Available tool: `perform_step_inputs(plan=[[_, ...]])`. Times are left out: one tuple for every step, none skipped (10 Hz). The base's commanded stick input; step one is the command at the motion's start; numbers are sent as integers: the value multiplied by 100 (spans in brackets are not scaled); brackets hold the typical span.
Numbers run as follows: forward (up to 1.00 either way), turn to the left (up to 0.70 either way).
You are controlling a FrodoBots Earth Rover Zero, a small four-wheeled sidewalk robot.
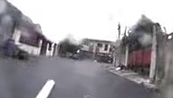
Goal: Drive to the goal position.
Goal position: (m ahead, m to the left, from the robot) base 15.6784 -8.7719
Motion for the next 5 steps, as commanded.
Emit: perform_step_inputs(plan=[[100,-37],[100,-39],[100,-40],[100,-40],[100,-40]])
